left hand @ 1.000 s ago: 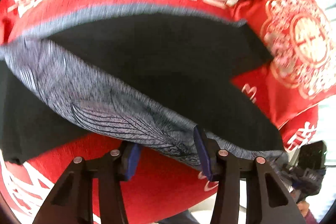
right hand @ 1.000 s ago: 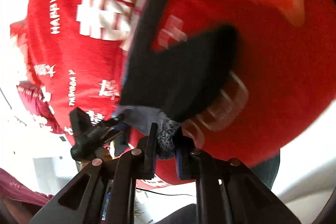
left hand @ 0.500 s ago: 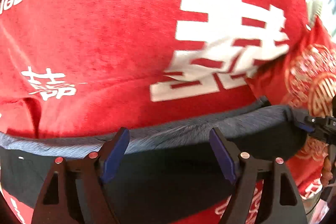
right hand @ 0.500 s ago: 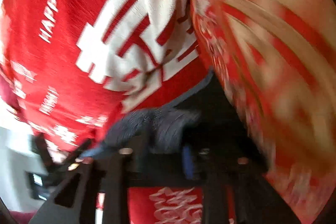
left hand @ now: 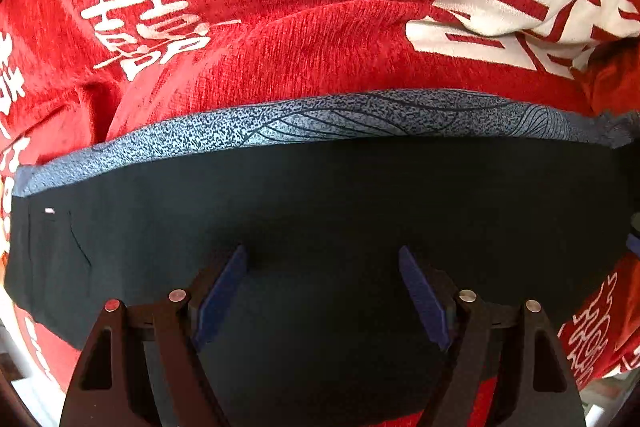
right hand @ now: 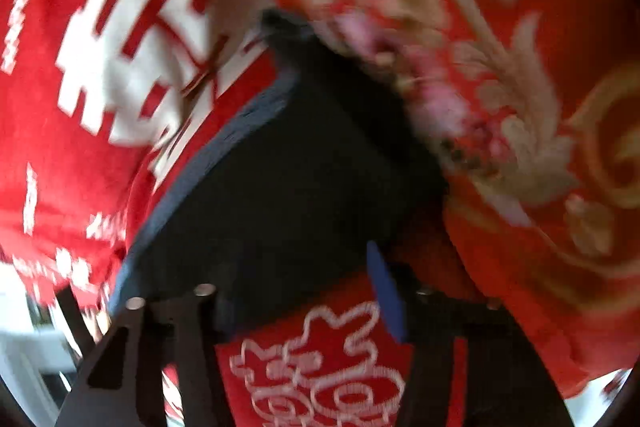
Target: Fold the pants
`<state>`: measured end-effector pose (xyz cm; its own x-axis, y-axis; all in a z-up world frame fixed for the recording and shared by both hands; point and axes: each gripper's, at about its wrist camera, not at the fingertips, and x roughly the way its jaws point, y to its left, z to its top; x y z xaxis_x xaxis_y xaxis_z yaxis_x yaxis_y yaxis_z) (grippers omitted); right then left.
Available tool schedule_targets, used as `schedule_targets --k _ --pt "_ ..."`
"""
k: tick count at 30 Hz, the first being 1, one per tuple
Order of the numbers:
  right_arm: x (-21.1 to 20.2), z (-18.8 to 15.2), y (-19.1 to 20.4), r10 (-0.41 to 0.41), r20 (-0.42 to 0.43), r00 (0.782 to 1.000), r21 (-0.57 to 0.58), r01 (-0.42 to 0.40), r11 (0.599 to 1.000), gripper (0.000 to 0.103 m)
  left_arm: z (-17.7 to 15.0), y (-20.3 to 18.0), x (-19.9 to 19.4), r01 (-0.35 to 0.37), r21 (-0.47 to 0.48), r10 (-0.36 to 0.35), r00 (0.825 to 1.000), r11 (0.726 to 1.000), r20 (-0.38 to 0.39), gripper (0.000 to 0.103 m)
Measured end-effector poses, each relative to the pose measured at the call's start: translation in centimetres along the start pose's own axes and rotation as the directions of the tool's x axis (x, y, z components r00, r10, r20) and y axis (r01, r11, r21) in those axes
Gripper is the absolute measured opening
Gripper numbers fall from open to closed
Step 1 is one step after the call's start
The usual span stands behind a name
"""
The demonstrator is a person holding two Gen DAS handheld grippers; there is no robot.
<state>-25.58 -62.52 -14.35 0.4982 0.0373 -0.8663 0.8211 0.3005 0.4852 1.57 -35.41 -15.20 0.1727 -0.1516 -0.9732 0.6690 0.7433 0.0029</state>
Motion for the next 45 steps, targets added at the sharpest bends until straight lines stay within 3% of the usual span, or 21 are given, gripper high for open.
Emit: schedule_targets --k 1,2,3,6,9,10,12,15,19,21,23,26,30,31,32,34,39,45 --pt "0.3 0.3 0.2 -0.020 0.010 1.000 -0.007 0.020 1.000 0.036 0.0 0.1 0.1 -0.020 -0.002 0.020 1.000 1.000 0.002 0.090" --pt "0.3 0.4 0.6 -0.030 0.020 0.999 -0.026 0.031 0.999 0.014 0.1 0.2 0.1 -0.019 -0.011 0.019 1.000 1.000 -0.004 0.090" --pt "0.0 0.7 1.4 -0.018 0.033 0.999 -0.057 0.020 0.998 0.008 0.1 0.3 0.1 -0.014 -0.022 0.014 1.000 1.000 -0.011 0.090" --pt "-1.7 1.4 3.0 -0.003 0.086 0.996 -0.144 0.016 0.989 0.007 0.1 0.2 -0.1 -0.021 -0.006 0.021 1.000 1.000 -0.004 0.090" --pt "-1.6 2.2 2.2 -0.108 0.069 0.992 -0.126 0.116 0.985 0.008 -0.1 -0.3 0.1 -0.057 0.029 0.057 0.998 0.998 0.005 0.091" --pt "-1.7 2.2 1.9 -0.106 0.055 0.993 -0.118 0.112 0.987 0.009 0.0 -0.5 -0.1 -0.063 0.027 0.063 0.998 0.998 -0.004 0.091" --pt "-2.6 1.6 3.2 -0.079 0.075 0.994 -0.200 0.093 0.975 0.009 0.2 -1.0 -0.9 -0.049 0.038 0.049 0.999 0.998 0.017 0.091" --pt "-2.3 1.4 5.7 -0.135 0.105 0.985 -0.344 0.163 0.925 0.012 1.4 -2.5 -1.3 -0.043 0.085 0.039 0.998 0.995 0.051 0.091" --pt "1.5 4.4 5.4 -0.191 0.091 0.977 -0.298 0.209 0.931 0.012 3.1 -3.9 0.7 -0.070 0.084 0.067 0.997 0.994 0.041 0.091" --pt "3.6 5.6 4.9 -0.224 0.104 0.969 -0.293 0.245 0.924 0.007 3.5 -3.8 1.6 -0.071 0.032 0.069 0.996 0.997 0.049 0.099" --pt "4.0 6.6 5.9 -0.235 0.151 0.960 -0.321 0.272 0.907 0.007 3.9 -3.3 2.0 -0.065 -0.006 0.065 0.996 0.998 0.053 0.103" --pt "5.0 7.8 6.7 -0.247 0.137 0.959 -0.331 0.279 0.901 0.007 4.0 -3.2 2.0 -0.055 0.001 0.055 0.997 0.998 0.053 0.103" --pt "4.0 7.8 7.1 -0.195 0.087 0.977 -0.327 0.213 0.921 0.014 4.2 -2.7 0.0 -0.099 0.001 0.098 0.993 0.995 0.058 0.103" --pt "3.5 7.5 7.2 -0.176 0.078 0.981 -0.334 0.192 0.923 0.022 4.1 -2.4 -0.5 -0.099 0.000 0.099 0.993 0.995 0.068 0.103" --pt "2.9 7.0 7.4 -0.149 0.059 0.987 -0.348 0.160 0.924 0.037 3.7 -2.0 -1.3 -0.100 -0.004 0.100 0.992 0.995 0.077 0.103" --pt "1.8 5.7 7.4 -0.110 0.029 0.994 -0.361 0.112 0.926 0.051 2.7 -0.8 -2.3 -0.107 -0.015 0.108 0.991 0.994 0.074 0.103" --pt "-0.6 0.1 6.7 -0.049 -0.057 0.997 -0.342 0.027 0.939 0.051 -1.3 2.8 -4.0 -0.124 -0.064 0.125 0.992 0.990 0.018 0.103" --pt "0.9 -6.7 8.1 0.009 -0.199 0.980 -0.326 -0.075 0.943 0.051 -5.3 7.9 -4.5 -0.146 -0.082 0.144 0.989 0.986 -0.028 0.103"
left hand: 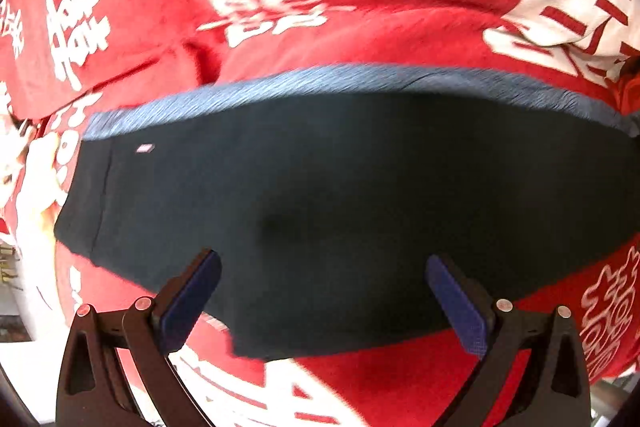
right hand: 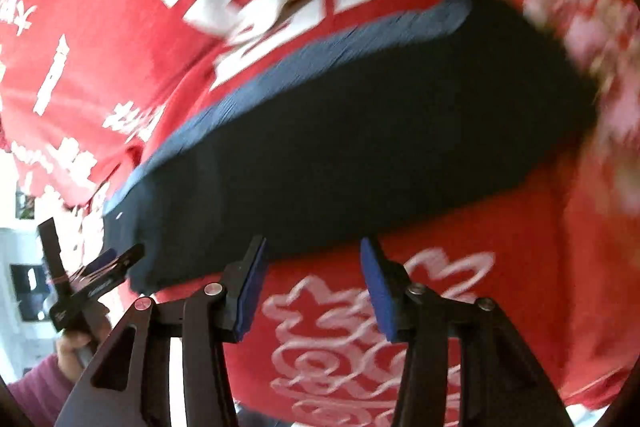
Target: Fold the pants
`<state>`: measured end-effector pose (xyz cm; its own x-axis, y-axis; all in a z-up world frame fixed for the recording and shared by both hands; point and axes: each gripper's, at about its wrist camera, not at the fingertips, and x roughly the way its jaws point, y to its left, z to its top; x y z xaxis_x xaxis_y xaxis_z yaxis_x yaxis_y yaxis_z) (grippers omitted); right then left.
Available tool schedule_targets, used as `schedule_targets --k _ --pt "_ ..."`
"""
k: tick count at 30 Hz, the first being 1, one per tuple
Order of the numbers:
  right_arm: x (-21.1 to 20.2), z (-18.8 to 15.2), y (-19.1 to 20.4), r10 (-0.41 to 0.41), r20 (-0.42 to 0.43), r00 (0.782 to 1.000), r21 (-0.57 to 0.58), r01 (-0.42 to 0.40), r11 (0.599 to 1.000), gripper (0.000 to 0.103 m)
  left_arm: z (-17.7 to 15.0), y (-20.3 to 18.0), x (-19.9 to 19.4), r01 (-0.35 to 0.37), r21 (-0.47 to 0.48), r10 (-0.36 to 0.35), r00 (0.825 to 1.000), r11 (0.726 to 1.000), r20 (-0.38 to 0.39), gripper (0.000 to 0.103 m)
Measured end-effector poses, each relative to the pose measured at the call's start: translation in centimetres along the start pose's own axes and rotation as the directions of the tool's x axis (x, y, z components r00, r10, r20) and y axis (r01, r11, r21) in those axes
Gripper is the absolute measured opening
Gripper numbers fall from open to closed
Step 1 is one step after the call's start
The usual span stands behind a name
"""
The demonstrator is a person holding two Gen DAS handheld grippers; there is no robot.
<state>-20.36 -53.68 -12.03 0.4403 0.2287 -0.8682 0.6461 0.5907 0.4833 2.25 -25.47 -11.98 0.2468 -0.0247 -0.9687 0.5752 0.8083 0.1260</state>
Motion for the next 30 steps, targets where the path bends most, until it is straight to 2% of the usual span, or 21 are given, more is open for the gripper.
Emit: schedule_targets --k 4,7,10,12,15,16,18,20,24,25,26,27,30 --pt "2.4 -2.9 4.2 0.111 -0.053 0.992 -0.006 -0.112 0.994 0.051 -0.7 4.1 0.3 -0.019 -0.002 0.019 1.000 1.000 0.006 0.103" --pt "5.0 -5.1 8.4 0.221 -0.082 0.972 0.006 -0.222 0.975 0.051 0.3 8.6 1.5 -0.037 -0.003 0.037 0.999 0.999 0.016 0.103" --pt "8.2 -7.2 12.7 0.322 -0.105 0.941 0.033 -0.321 0.947 0.051 0.9 13.1 2.0 -0.064 0.000 0.064 0.996 0.998 0.061 0.103" --pt "10.6 -8.2 15.2 0.355 -0.114 0.928 0.045 -0.352 0.935 0.051 1.2 16.1 3.6 -0.099 0.008 0.098 0.992 0.995 0.074 0.103" --pt "13.8 -9.5 17.2 0.391 -0.116 0.913 0.096 -0.381 0.920 0.051 0.9 19.8 7.4 -0.159 0.021 0.158 0.987 0.987 0.024 0.103" --pt "14.7 -9.5 17.7 0.393 -0.114 0.912 0.106 -0.383 0.918 0.051 0.5 21.2 8.7 -0.124 0.013 0.124 0.992 0.992 0.005 0.103" --pt "15.6 -9.6 18.0 0.393 -0.102 0.914 0.112 -0.382 0.918 0.052 0.0 22.4 9.1 -0.041 0.002 0.041 0.998 0.999 0.040 0.103" --pt "15.9 -9.4 18.2 0.404 -0.076 0.912 0.114 -0.395 0.912 0.051 -0.2 22.0 9.0 -0.051 0.055 0.048 0.997 0.997 0.063 0.103" --pt "16.9 -8.0 17.8 0.440 -0.052 0.896 0.183 -0.425 0.886 0.051 -0.1 22.3 9.2 -0.022 0.056 0.017 0.997 0.998 0.079 0.103" --pt "17.5 -7.6 17.5 0.457 -0.055 0.888 0.228 -0.435 0.871 0.046 -0.1 22.3 9.2 -0.019 0.060 0.014 0.997 0.998 0.081 0.103" --pt "17.6 -7.3 17.5 0.453 -0.058 0.889 0.252 -0.426 0.869 0.018 -0.1 22.5 9.2 -0.011 0.059 0.006 0.997 0.998 0.079 0.103" --pt "17.4 -7.1 17.7 0.433 -0.059 0.899 0.256 -0.406 0.877 0.009 -0.1 22.6 9.1 -0.004 0.059 -0.001 0.997 0.998 0.077 0.103" --pt "15.3 -6.9 19.5 0.396 -0.047 0.917 0.133 -0.388 0.912 0.009 -0.1 22.9 9.0 0.009 0.059 -0.014 0.997 0.998 0.080 0.103"
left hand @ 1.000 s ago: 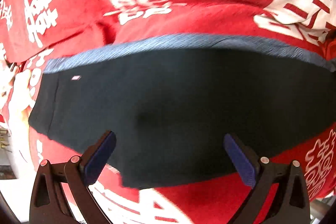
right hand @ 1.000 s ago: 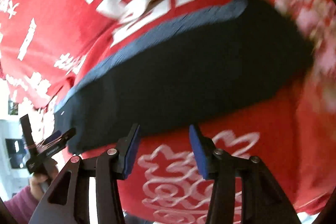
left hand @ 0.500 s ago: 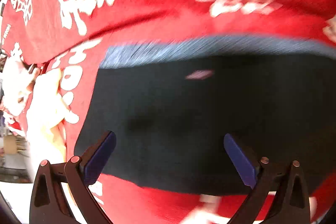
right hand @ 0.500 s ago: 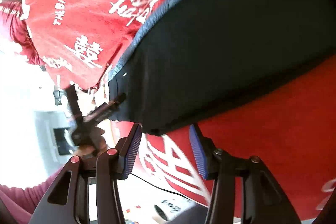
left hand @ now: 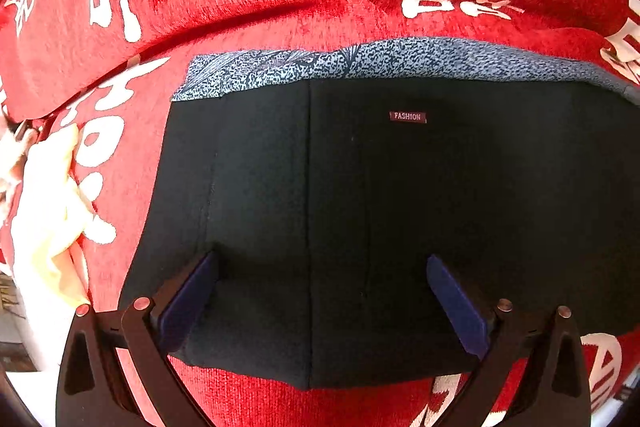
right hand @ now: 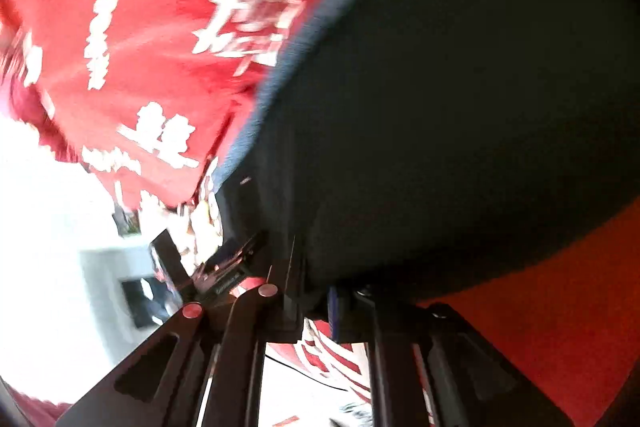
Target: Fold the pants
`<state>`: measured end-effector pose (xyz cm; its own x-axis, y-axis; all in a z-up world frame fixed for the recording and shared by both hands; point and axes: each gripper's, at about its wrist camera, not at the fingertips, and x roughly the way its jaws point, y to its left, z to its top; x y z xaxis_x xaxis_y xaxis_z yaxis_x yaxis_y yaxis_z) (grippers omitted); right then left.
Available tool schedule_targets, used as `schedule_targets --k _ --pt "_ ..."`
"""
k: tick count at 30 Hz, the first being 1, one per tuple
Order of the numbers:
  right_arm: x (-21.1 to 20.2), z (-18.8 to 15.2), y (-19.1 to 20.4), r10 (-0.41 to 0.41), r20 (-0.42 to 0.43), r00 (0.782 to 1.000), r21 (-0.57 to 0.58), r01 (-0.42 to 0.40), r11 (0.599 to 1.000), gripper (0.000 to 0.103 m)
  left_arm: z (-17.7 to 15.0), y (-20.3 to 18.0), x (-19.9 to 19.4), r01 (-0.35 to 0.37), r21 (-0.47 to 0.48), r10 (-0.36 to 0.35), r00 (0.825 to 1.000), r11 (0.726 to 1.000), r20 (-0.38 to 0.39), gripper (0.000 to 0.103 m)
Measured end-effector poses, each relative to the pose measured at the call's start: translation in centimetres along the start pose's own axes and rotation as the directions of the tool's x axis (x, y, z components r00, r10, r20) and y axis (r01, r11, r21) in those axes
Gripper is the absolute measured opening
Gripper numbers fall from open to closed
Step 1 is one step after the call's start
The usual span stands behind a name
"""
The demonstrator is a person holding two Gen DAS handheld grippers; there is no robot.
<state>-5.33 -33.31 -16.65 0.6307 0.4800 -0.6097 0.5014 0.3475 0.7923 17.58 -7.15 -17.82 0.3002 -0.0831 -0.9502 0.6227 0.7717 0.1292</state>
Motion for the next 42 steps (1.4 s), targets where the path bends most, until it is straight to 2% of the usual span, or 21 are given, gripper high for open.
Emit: schedule_targets --k 2,4,6,9,10,12,16,18,21,23,25,27,28,31,33,36,40,42 --pt "0.1 -1.2 0.2 -0.077 -0.012 0.997 -0.054 0.076 0.996 0.009 -0.2 -0.6 -0.1 -0.018 0.022 0.018 1.000 1.000 0.016 0.103" --pt "0.8 -2.0 -1.4 -0.136 -0.031 0.990 -0.025 0.135 0.990 0.008 -0.4 -0.9 -0.2 -0.035 0.030 0.034 0.999 0.999 0.023 0.103" --pt "0.7 -2.7 -2.3 -0.110 -0.024 0.994 0.013 0.111 0.994 0.009 -0.3 -1.0 -0.4 -0.048 0.024 0.048 0.999 0.999 -0.006 0.103" --pt "-0.3 -3.1 -1.7 -0.164 -0.042 0.986 -0.016 0.164 0.986 0.016 -0.2 -1.4 -1.6 -0.074 0.012 0.075 0.996 0.997 -0.043 0.103" --pt "-1.0 -3.2 -1.3 -0.216 -0.063 0.974 -0.039 0.214 0.976 0.021 -0.3 -1.8 -2.3 -0.064 0.006 0.064 0.997 0.998 -0.041 0.103" --pt "-2.5 -3.1 -0.6 -0.288 -0.051 0.956 -0.098 0.282 0.954 0.023 -0.4 -2.9 -3.9 -0.031 -0.003 0.031 0.999 1.000 -0.025 0.103" --pt "-6.5 -1.5 0.6 -0.389 0.050 0.920 -0.184 0.391 0.902 0.035 -0.4 -7.8 -6.6 0.081 0.026 -0.081 0.997 0.996 -0.006 0.103" --pt "-7.7 -0.1 1.1 -0.425 0.110 0.898 -0.216 0.439 0.872 0.035 -0.2 -11.3 -7.2 0.126 0.068 -0.127 0.992 0.990 0.009 0.103" --pt "-7.8 1.8 1.7 -0.482 0.166 0.861 -0.254 0.509 0.822 0.035 1.1 -15.2 -6.6 0.138 0.073 -0.140 0.990 0.988 0.021 0.103" --pt "-7.0 3.2 1.3 -0.529 0.181 0.829 -0.262 0.559 0.786 0.037 2.5 -16.5 -5.5 0.133 0.031 -0.133 0.991 0.991 0.006 0.103" --pt "-6.4 3.9 0.7 -0.565 0.179 0.805 -0.256 0.593 0.763 0.037 4.5 -16.7 -4.8 0.156 -0.019 -0.156 0.988 0.988 0.012 0.103" --pt "-6.3 4.0 -0.2 -0.554 0.176 0.814 -0.248 0.581 0.775 0.036 6.2 -16.8 -4.3 0.131 -0.026 -0.130 0.991 0.991 0.042 0.103" --pt "-6.3 4.0 -0.5 -0.545 0.177 0.820 -0.247 0.573 0.782 0.036 7.3 -16.9 -3.7 0.094 -0.022 -0.092 0.994 0.995 0.056 0.103" --pt "-6.1 3.8 -0.5 -0.541 0.191 0.819 -0.268 0.574 0.774 0.036 8.9 -16.3 -1.1 0.031 -0.044 -0.030 0.999 0.999 0.018 0.103" --pt "-5.8 3.9 -0.3 -0.550 0.194 0.812 -0.281 0.583 0.762 0.037 9.9 -15.0 0.2 0.102 -0.133 -0.101 0.995 0.986 0.010 0.103" --pt "-5.6 4.3 -0.2 -0.543 0.190 0.818 -0.286 0.575 0.767 0.042 10.6 -14.7 0.6 0.090 -0.170 -0.095 0.995 0.981 -0.021 0.103" --pt "-5.9 4.7 -0.1 -0.537 0.175 0.825 -0.282 0.564 0.776 0.043 10.0 -15.7 -1.8 0.034 -0.100 -0.035 0.999 0.994 -0.004 0.103" --pt "-6.7 4.4 -0.1 -0.537 0.178 0.824 -0.263 0.566 0.781 0.045 9.1 -16.2 -3.4 0.050 -0.071 -0.050 0.999 0.996 0.003 0.103"
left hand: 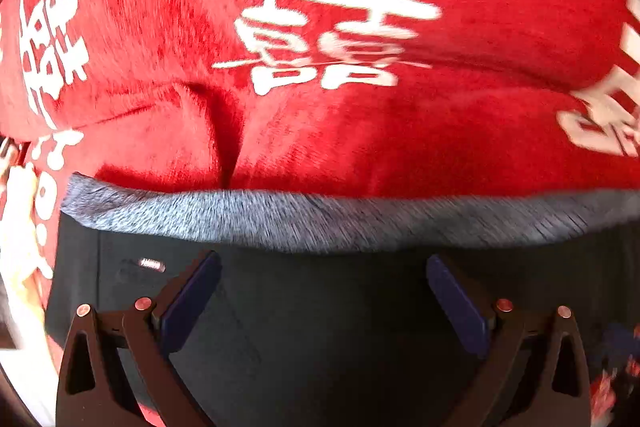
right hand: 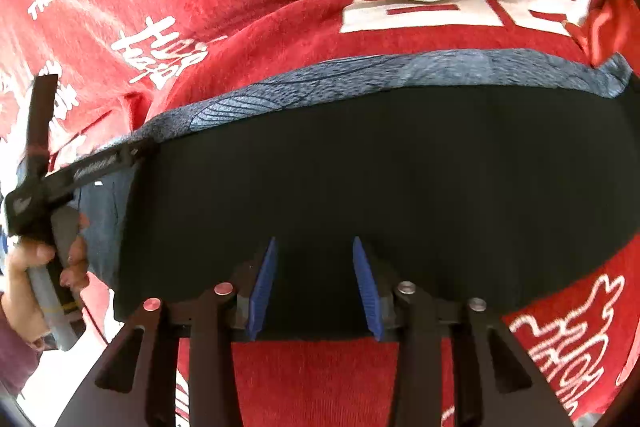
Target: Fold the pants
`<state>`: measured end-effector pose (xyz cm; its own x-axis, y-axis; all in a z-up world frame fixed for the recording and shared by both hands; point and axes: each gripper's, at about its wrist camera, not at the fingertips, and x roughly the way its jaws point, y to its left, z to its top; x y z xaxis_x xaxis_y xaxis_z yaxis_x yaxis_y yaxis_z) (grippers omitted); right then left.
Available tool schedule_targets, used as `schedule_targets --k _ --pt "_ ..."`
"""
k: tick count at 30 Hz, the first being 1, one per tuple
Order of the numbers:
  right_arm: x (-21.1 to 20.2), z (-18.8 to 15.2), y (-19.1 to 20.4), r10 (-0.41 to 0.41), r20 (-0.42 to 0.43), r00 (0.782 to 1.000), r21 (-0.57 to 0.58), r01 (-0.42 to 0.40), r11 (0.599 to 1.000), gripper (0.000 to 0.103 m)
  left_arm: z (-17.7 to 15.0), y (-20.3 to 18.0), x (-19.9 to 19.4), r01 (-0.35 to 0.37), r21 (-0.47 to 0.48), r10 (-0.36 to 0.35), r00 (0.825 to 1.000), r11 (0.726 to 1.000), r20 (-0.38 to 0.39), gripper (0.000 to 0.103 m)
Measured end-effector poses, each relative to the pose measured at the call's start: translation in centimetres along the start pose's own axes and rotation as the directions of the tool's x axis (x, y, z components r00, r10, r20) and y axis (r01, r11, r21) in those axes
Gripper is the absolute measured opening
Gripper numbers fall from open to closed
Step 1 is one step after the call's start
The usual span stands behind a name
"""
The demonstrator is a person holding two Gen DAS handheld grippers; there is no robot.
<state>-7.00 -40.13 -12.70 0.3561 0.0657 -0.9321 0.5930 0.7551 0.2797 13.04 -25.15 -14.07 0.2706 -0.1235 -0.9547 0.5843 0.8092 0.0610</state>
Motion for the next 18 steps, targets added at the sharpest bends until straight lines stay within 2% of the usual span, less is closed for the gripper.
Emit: schedule_targets --k 3,4,6,8,9,11,15,18 --pt "-1.3 -0.5 -0.8 -0.003 0.023 1.000 0.017 0.002 1.000 0.050 -2.2 -0.9 -1.9 0.059 0.012 -0.058 0.998 0.998 -0.029 0.103" --pt "-1.7 -0.7 -1.1 -0.006 0.029 1.000 0.017 0.006 1.000 0.054 -3.4 -1.7 -2.4 0.075 0.030 -0.074 0.996 0.997 -0.042 0.103" --pt "-1.5 -0.9 -1.4 -0.007 0.018 1.000 0.021 0.006 1.000 0.059 -5.2 -3.1 -2.2 0.066 0.072 -0.061 0.996 0.995 -0.068 0.103" --pt "-1.0 -1.1 -1.5 -0.001 0.007 1.000 0.016 0.001 1.000 0.063 -7.1 -4.3 -0.8 0.034 0.087 -0.023 0.992 0.996 -0.127 0.103" --pt "-0.9 -1.1 -1.4 -0.002 0.009 1.000 0.006 0.002 1.000 0.065 -7.7 -4.2 -0.6 0.039 0.052 -0.032 0.991 0.998 -0.128 0.103" --pt "-0.6 -1.2 -1.1 0.013 0.012 1.000 -0.011 -0.013 1.000 0.079 -8.3 -3.8 -0.9 0.054 -0.015 -0.055 0.993 0.998 -0.104 0.103" --pt "-0.5 -1.2 -0.8 0.028 0.019 0.999 -0.019 -0.027 0.999 0.082 -8.4 -3.6 -0.9 0.050 0.013 -0.049 0.994 0.999 -0.095 0.103" --pt "-0.6 -1.1 -1.6 0.073 0.017 0.997 0.019 -0.073 0.997 0.082 -8.3 -3.8 -0.9 0.027 0.029 -0.024 0.995 0.999 -0.099 0.103"
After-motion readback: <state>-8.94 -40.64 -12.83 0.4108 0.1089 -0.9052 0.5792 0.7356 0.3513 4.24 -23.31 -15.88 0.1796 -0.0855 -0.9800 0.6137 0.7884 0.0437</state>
